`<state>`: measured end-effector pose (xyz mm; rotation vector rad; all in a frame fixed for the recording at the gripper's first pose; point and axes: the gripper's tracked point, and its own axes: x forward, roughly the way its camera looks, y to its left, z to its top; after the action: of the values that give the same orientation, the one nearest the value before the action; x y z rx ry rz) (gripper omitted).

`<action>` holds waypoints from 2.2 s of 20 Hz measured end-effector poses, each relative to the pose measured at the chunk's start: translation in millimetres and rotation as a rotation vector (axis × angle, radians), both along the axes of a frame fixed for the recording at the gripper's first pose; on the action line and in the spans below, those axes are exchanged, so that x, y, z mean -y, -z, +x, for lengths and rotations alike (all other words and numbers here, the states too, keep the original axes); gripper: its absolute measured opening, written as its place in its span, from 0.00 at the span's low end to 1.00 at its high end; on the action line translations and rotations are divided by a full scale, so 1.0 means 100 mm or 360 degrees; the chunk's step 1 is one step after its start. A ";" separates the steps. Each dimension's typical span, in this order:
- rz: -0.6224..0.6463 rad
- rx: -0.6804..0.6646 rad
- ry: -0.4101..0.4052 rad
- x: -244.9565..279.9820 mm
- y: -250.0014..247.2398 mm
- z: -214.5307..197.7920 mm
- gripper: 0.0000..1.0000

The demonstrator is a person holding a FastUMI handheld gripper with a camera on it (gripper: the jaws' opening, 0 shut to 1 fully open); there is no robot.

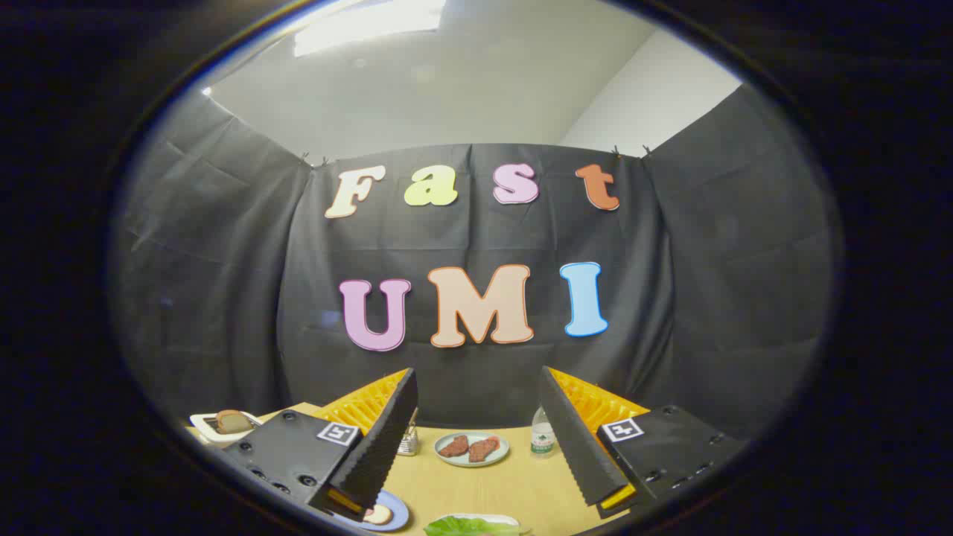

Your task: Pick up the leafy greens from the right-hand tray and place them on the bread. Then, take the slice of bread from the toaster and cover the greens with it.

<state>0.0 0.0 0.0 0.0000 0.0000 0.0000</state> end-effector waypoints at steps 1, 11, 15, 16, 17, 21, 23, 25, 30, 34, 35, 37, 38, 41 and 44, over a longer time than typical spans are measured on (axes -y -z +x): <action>-0.0001 0.0008 -0.0001 0.00 -0.01 0.01 1.00; -0.0005 0.0054 -0.0054 -0.09 -0.10 0.07 1.00; -0.0006 0.0058 -0.0051 -0.08 -0.10 0.04 1.00; -0.0007 0.0064 -0.0048 -0.08 -0.13 0.04 1.00; -0.0006 0.0069 -0.0047 -0.07 -0.14 0.03 1.00; -0.0012 0.0057 -0.0047 -0.04 -0.12 0.03 1.00; -0.0023 0.0046 -0.0064 -0.04 -0.09 0.03 1.00; -0.0040 0.0027 -0.0087 -0.03 -0.04 0.04 1.00; -0.0116 -0.0099 -0.0190 0.01 0.22 0.06 1.00; -0.0153 -0.0219 -0.0302 0.04 0.51 0.10 1.00; -0.0166 -0.0246 -0.0327 0.05 0.57 0.09 1.00; -0.0190 -0.0294 -0.0382 0.08 0.70 0.10 1.00; -0.0199 -0.0316 -0.0410 0.09 0.75 0.11 1.00; -0.0237 -0.0400 -0.0527 0.07 0.96 0.12 1.00; -0.0260 -0.0467 -0.0646 0.03 1.14 0.13 1.00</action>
<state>13.2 -2.7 -113.7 -0.1633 0.2933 0.4060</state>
